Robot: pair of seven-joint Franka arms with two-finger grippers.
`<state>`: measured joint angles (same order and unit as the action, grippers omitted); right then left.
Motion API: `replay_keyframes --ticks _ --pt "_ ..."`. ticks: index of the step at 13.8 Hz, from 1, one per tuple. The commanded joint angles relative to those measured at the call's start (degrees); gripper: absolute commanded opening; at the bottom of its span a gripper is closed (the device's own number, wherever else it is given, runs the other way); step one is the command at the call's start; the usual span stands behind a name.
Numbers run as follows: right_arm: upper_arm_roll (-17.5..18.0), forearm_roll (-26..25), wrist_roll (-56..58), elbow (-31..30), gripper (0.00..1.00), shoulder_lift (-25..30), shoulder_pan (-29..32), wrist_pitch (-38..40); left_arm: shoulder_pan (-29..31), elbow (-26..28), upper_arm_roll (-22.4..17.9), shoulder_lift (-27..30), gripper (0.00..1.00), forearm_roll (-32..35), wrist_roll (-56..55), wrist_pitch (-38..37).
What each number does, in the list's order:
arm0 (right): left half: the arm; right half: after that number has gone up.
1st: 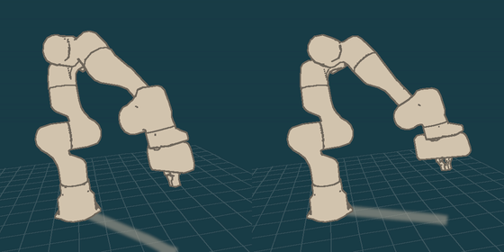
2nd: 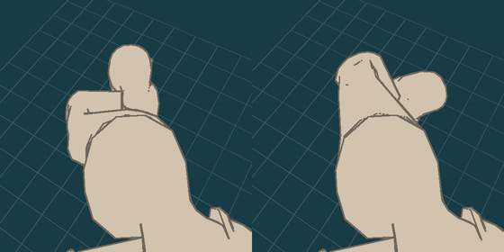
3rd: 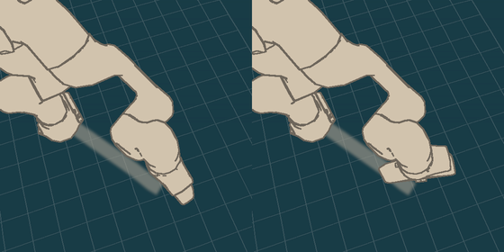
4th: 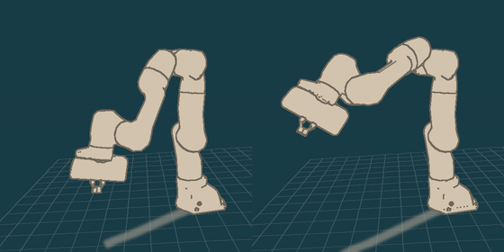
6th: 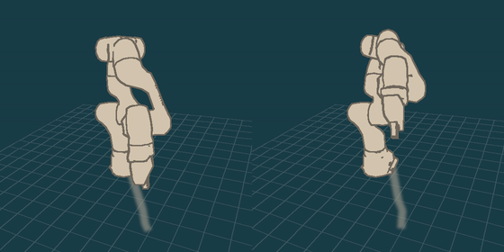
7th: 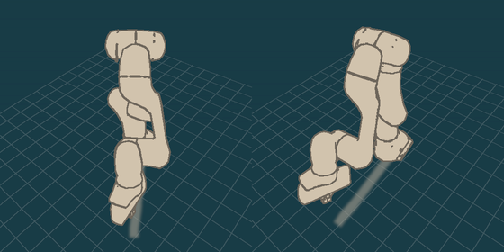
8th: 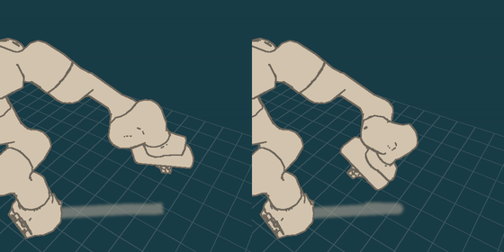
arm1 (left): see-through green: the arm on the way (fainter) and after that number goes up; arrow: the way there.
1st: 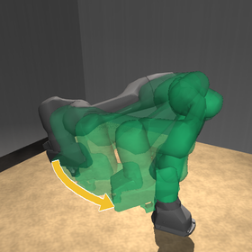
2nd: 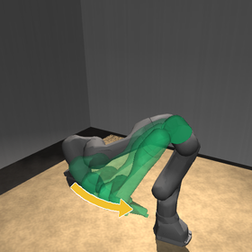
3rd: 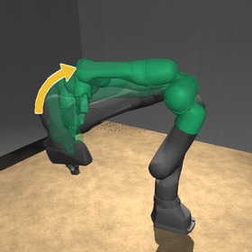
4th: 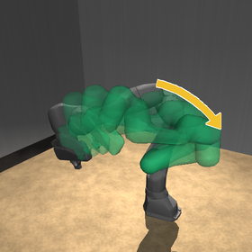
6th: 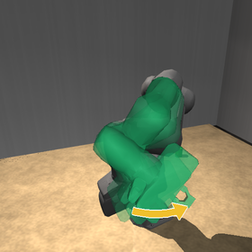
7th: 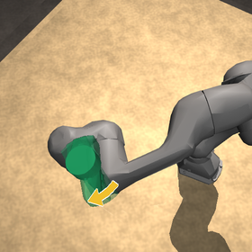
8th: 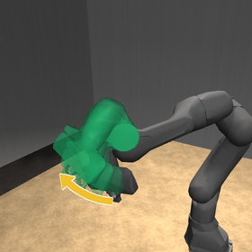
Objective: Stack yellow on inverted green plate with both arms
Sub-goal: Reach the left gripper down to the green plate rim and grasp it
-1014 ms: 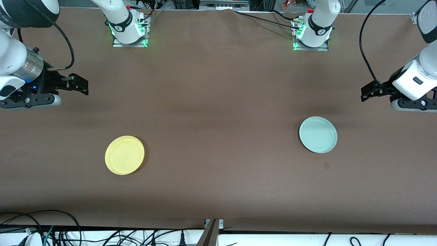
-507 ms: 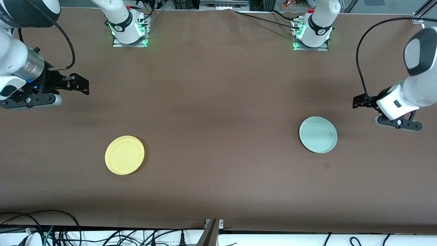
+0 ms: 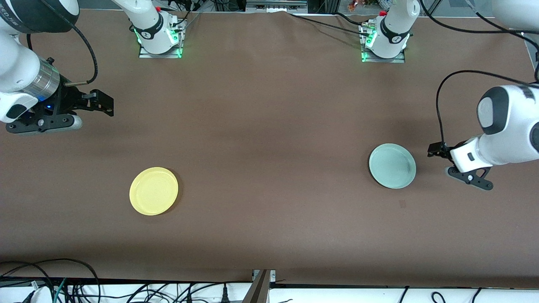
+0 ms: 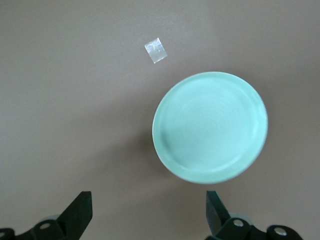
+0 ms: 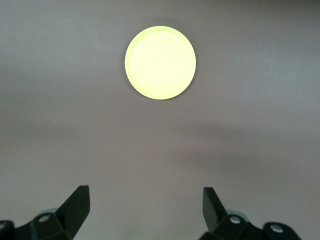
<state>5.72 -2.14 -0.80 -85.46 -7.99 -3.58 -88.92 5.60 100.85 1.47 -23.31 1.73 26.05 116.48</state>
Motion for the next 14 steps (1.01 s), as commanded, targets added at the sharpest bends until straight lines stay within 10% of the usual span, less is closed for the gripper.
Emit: replay_keyframes --ticks 1,12,14 --pt "0.2 -0.2 0.4 0.0 1.0 0.2 0.1 0.1 0.2 5.8 0.3 -1.8 1.0 -1.5 3.2 9.9" --pt "0.2 0.3 0.4 0.1 1.0 0.0 0.0 -0.1 0.2 5.6 0.6 -11.4 0.98 -1.6 10.1 18.6" --pt "0.2 0.3 0.4 0.1 1.0 -0.1 0.1 0.0 0.2 5.4 0.6 -11.9 0.73 -1.6 10.1 18.5"
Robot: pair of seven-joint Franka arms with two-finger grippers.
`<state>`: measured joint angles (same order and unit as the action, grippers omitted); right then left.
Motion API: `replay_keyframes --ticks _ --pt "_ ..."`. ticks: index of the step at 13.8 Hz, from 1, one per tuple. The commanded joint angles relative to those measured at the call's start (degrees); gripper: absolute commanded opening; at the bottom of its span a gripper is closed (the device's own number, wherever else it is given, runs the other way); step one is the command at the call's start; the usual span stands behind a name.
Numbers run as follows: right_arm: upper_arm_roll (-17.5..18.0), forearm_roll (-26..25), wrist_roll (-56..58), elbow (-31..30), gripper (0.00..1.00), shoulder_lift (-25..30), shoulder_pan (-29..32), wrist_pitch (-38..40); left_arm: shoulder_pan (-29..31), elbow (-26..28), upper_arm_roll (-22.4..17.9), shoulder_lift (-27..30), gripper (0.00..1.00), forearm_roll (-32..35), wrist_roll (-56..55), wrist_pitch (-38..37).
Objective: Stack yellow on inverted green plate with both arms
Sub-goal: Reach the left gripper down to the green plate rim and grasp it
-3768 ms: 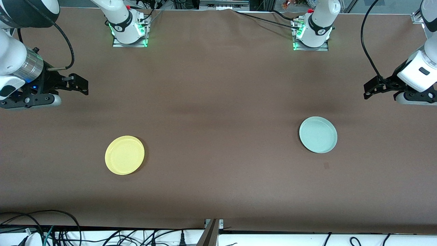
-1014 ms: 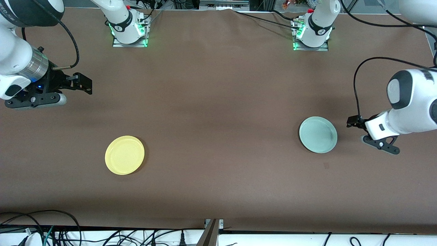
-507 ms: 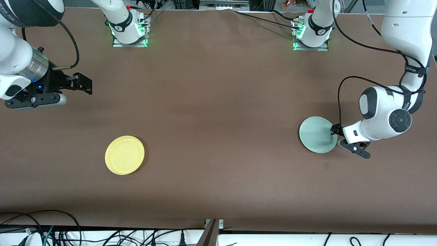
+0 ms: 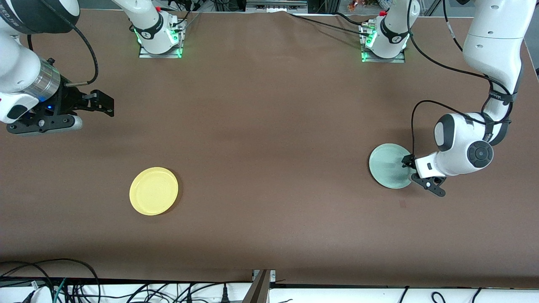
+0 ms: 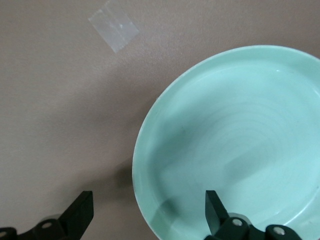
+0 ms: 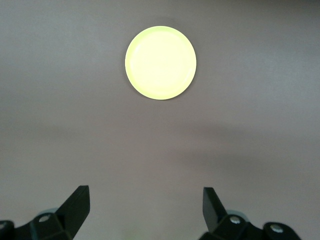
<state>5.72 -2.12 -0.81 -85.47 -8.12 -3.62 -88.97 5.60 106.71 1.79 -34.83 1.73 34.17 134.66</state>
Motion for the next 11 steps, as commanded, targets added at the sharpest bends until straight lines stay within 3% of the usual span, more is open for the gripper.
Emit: replay_keyframes --ticks 1,3,4,9,11 --pt "0.2 0.3 0.5 0.0 1.0 -0.1 0.1 0.0 0.2 -0.5 0.2 -0.4 0.52 -1.6 2.0 0.3" --pt "0.2 0.3 0.5 0.1 1.0 -0.1 0.1 0.0 0.1 -0.5 0.2 -0.4 0.11 -1.6 2.0 0.3" --pt "0.2 0.3 0.5 0.0 1.0 -0.1 0.1 0.0 0.1 -0.5 0.2 -0.5 0.0 -1.6 2.0 0.3" --pt "0.2 0.3 0.5 0.0 1.0 -0.1 0.1 0.0 -0.4 -0.9 0.2 0.2 0.0 -0.9 2.7 -0.4" --pt "0.2 0.3 0.6 0.0 1.0 -0.1 0.1 0.0 -0.7 -1.0 1.4 2.2 0.0 -0.7 8.4 -1.9"
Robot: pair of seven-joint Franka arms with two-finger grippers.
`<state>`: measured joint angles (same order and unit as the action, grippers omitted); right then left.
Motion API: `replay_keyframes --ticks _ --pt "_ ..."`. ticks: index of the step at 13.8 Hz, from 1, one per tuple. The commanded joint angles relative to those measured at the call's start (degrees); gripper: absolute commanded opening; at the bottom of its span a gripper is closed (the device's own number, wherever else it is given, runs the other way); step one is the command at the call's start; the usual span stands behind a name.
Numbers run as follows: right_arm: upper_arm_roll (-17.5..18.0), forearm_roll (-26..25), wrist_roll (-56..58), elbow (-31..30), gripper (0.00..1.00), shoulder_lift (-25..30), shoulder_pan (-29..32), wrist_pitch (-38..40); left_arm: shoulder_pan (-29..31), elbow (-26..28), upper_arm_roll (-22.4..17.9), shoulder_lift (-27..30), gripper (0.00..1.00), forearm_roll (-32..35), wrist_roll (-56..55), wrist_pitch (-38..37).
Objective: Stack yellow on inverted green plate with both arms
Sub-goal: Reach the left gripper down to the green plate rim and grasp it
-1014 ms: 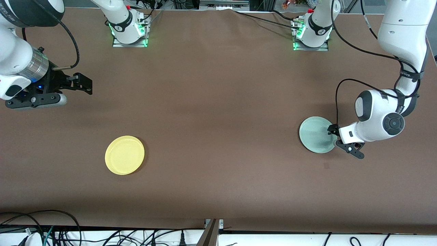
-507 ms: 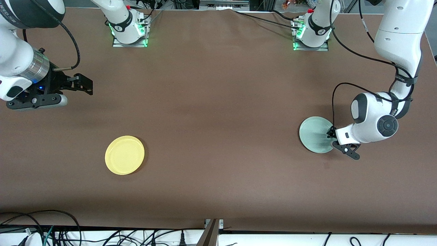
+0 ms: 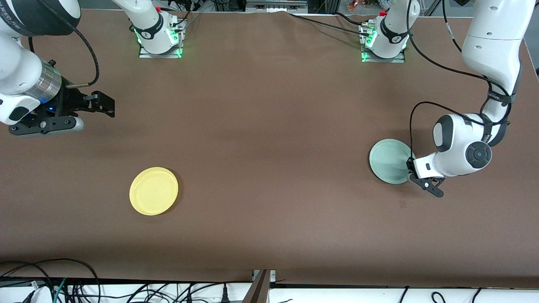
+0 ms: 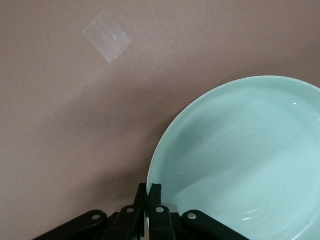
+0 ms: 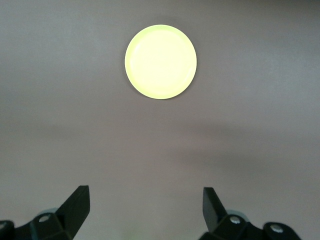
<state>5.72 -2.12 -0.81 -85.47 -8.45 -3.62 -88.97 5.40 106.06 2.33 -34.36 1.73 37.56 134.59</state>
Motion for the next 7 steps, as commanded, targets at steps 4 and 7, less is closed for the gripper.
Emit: replay_keyframes --ticks 4,7 --pt "0.2 0.2 0.6 0.1 1.0 0.2 0.1 0.0 -3.2 -9.9 0.9 3.3 0.0 -0.6 5.2 -15.1" --pt "0.1 0.2 0.6 0.0 1.0 0.2 0.1 0.1 -8.5 -20.3 1.0 3.2 0.0 5.8 -0.1 -25.3"
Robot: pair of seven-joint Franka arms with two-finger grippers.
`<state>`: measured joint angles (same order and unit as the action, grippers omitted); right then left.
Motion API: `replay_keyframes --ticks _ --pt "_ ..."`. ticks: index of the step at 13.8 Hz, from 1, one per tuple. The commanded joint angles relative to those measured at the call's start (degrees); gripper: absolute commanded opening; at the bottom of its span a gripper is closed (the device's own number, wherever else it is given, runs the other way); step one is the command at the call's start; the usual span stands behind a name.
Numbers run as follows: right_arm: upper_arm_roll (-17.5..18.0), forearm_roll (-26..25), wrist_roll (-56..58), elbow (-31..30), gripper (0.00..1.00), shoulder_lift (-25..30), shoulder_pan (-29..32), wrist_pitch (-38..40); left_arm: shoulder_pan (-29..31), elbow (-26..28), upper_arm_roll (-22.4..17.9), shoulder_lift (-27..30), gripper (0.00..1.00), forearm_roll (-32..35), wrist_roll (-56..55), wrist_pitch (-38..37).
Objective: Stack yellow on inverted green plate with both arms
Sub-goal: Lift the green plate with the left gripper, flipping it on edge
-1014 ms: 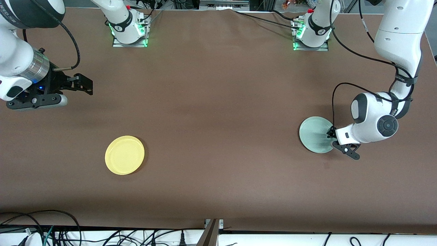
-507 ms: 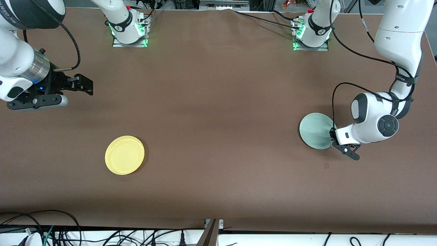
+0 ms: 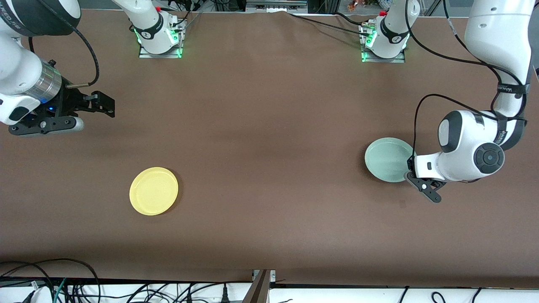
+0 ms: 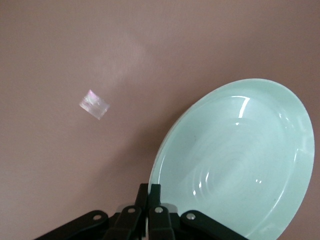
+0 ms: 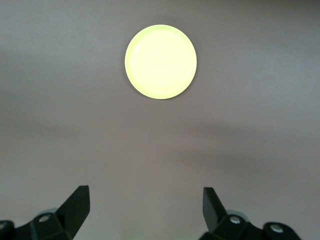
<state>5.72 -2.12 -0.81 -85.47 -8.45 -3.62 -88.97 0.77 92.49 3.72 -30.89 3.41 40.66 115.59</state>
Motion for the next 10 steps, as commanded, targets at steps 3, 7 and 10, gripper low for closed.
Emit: replay_keyframes --ticks 3,7,10 --pt "0.1 0.2 0.7 0.0 1.0 0.2 0.1 0.1 -11.1 -11.4 -0.8 -0.6 0.0 7.7 -13.7 -13.7" --pt "0.1 0.2 0.9 0.0 1.0 0.2 0.3 0.1 -22.9 -14.4 -0.9 -1.0 0.0 21.8 -33.0 -17.7" --pt "0.0 0.2 0.9 0.0 1.0 0.1 0.5 0.0 -29.6 -14.4 -0.9 -1.5 0.0 31.2 -40.4 -19.9"
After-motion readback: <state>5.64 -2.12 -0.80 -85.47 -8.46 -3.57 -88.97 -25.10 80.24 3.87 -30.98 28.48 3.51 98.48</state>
